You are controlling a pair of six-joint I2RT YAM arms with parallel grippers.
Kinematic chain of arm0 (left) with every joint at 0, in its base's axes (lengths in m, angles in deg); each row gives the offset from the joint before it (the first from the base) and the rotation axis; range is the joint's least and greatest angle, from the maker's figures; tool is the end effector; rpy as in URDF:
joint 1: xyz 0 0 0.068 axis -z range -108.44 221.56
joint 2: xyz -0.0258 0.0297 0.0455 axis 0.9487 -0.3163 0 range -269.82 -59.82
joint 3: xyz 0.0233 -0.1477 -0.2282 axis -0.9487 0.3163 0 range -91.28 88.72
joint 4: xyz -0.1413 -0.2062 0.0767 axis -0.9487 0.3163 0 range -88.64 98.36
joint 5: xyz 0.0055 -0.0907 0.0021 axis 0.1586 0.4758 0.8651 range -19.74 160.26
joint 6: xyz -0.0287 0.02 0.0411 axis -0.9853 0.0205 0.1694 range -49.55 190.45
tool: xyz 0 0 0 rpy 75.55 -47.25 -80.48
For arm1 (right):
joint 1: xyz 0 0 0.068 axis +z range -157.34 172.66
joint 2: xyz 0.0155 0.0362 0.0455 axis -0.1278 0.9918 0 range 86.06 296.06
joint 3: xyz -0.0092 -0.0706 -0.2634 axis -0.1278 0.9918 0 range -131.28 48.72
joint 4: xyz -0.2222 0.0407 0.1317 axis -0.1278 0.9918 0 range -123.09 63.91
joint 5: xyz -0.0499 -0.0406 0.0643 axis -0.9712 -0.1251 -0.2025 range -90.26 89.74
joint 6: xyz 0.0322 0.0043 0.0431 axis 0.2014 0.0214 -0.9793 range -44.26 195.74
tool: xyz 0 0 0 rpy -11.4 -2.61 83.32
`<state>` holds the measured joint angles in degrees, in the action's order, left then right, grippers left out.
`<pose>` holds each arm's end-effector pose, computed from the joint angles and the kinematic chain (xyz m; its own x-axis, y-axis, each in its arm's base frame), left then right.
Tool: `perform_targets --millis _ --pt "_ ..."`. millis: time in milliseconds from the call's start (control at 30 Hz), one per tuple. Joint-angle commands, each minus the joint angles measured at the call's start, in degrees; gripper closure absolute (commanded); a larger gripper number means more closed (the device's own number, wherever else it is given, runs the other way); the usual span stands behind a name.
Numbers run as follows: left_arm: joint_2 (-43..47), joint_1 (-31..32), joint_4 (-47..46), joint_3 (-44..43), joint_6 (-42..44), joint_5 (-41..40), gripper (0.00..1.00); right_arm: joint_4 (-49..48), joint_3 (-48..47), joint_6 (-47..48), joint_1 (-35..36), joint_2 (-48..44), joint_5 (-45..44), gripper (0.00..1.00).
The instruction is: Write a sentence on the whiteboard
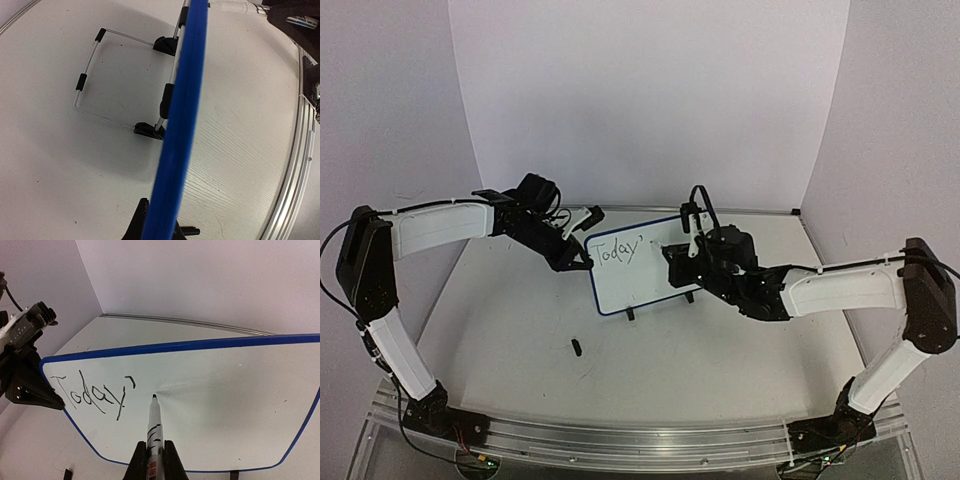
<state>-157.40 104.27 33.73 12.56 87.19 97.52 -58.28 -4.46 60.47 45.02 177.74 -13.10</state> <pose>0.3002 -0.2122 0.2563 -0.4463 0.5908 -0.6721 0.8735 0.4507 -0.1838 0.2278 0.2823 0.2467 -0.3043 0.0260 -0.9522 -0.5804 0.7876 0.2070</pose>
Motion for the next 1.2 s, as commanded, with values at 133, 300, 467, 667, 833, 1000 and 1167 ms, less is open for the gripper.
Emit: perform_targets --millis 133,300,467,667,833,1000,1167 --pt "-2.0 0.6 2.4 -0.9 1.8 -3.6 1.0 -1.3 -3.3 1.1 -0.5 1.6 -1.3 1.0" --pt "-2.0 0.6 2.5 -0.8 1.8 -3.6 1.0 -1.6 -3.4 2.2 -0.5 2.1 0.8 1.0" --pt "-2.1 0.6 2.5 -0.9 1.8 -3.8 1.0 -1.3 -3.2 2.3 -0.4 2.9 3.9 1.0" --pt "-2.2 0.6 2.5 -0.9 1.9 -3.8 1.0 -0.1 -2.0 1.3 -0.4 3.2 3.3 1.0" --pt "-2.2 0.6 2.5 -0.9 1.8 -3.7 1.0 0.8 -1.3 0.0 -0.4 2.4 -1.6 1.0" --pt "-2.3 0.6 2.5 -0.9 1.9 -3.7 1.0 1.9 -1.3 -0.4 -0.4 2.0 -4.4 1.0" --pt "-2.3 0.6 2.5 -0.9 1.9 -3.7 1.0 2.5 -0.9 -0.8 -0.5 1.9 -5.0 1.0"
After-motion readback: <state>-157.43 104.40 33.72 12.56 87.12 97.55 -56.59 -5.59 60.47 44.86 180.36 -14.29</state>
